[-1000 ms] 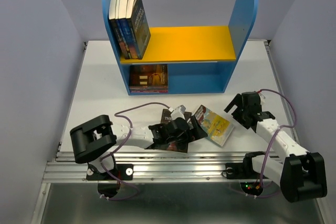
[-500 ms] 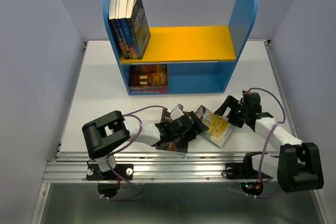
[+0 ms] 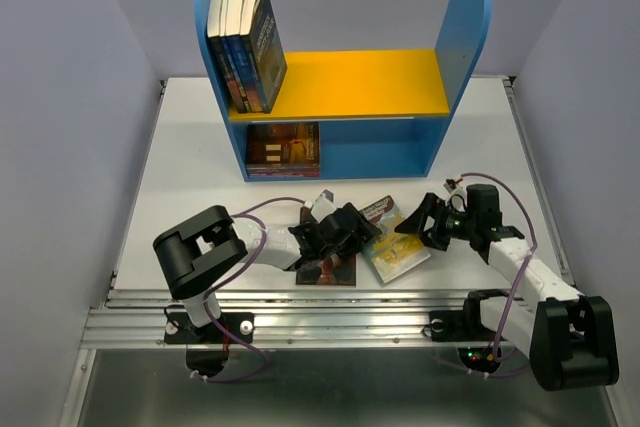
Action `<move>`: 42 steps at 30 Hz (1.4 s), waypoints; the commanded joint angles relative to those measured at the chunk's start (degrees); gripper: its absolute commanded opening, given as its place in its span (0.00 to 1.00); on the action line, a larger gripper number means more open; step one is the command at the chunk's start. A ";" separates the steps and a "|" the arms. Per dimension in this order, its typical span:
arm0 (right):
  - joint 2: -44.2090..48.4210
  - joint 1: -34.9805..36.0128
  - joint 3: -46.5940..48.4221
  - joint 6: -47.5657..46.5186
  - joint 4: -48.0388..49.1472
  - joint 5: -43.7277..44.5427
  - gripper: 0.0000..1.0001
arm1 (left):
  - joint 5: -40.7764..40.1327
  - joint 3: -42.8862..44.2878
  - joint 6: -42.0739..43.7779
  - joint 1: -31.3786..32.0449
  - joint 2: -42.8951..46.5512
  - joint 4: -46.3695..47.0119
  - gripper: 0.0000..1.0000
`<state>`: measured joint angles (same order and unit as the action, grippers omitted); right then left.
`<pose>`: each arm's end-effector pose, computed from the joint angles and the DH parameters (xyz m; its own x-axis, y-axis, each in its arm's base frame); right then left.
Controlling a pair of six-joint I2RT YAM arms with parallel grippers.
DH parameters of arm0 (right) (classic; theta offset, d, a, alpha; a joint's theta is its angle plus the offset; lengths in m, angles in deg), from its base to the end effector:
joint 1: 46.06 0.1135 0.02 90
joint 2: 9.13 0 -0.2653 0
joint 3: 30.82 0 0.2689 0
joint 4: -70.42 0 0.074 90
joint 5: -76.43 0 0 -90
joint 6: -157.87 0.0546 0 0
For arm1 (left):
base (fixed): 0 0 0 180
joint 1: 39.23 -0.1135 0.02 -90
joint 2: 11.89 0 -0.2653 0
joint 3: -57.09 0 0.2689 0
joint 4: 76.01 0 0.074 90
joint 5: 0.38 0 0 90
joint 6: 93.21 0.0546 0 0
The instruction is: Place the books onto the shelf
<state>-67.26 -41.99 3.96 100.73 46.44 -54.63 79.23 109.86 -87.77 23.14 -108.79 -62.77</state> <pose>0.2018 0.0503 0.1475 -0.8861 0.3471 -0.3073 -0.0200 0.6336 0.7734 0.1731 -0.3095 0.1241 -0.8186 -0.5475 -0.1735 -0.1612 0.5090 -0.8455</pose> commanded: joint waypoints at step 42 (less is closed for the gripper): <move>9.87 3.04 11.51 7.47 7.99 -16.50 0.01 | -4.11 -9.55 11.16 -1.37 32.11 -6.52 0.99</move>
<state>-60.92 -39.23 11.50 102.75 46.52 -62.04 77.46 102.10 -80.88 22.83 -82.52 -66.83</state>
